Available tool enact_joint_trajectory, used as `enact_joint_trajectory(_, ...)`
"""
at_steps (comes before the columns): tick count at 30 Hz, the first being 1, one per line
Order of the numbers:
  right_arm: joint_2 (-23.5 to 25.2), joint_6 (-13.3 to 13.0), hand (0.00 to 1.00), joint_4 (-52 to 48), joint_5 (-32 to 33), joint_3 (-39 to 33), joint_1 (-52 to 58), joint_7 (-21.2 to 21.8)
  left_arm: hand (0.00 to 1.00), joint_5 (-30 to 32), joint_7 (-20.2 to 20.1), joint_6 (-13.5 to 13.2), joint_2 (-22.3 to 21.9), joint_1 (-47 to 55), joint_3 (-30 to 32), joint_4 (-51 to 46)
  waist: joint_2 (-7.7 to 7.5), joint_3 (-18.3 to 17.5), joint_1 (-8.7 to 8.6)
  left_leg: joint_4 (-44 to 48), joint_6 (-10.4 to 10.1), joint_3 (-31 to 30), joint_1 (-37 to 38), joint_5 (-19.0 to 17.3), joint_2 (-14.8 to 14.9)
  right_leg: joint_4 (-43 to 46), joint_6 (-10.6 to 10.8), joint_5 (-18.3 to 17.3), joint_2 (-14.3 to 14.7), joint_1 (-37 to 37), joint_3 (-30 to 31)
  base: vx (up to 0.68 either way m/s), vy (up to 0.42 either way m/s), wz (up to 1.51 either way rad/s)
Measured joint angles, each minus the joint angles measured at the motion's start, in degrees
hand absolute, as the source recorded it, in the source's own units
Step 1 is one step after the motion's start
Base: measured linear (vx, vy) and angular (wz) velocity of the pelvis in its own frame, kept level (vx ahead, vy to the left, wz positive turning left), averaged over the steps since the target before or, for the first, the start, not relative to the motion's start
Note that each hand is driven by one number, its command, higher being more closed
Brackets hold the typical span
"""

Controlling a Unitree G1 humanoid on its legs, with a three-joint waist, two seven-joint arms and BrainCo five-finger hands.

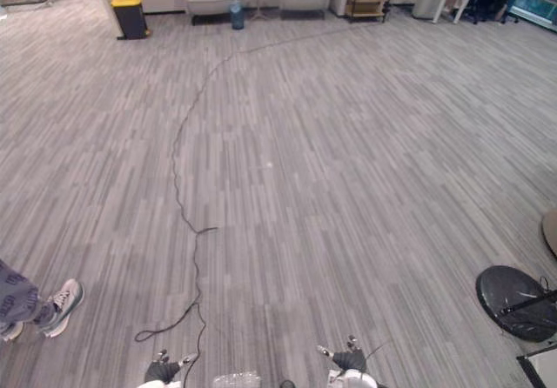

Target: Pick up cushions and gather them together orderly.

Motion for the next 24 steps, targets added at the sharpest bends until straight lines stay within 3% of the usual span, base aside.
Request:
enact_joint_trajectory(8,0.71,0.11,0.00,2.11,5.80,-4.30,-0.30,0.76,0.00,-1.87,-0.82,0.02,0.45,-0.60,-2.14,0.17,-0.48,0.34,0.34,-0.07,0.13,-2.97,-0.09,-0.11,-0.79,-0.16,0.53,-1.05,-0.92,0.75,-2.91,0.04,-0.006,0.19)
enact_joint_trajectory(24,0.24,-0.22,0.00,5.18,11.87,-4.39,-1.03,0.83,0.00,-1.85,-1.75,0.07,1.61,-1.11,-3.43,3.53,-0.32,0.23,0.13,-0.10,0.46,-3.90,0.10,0.16,-1.16,-1.21,0.18,-0.75,-1.23,1.78,-4.09,-0.02,-0.020,0.03)
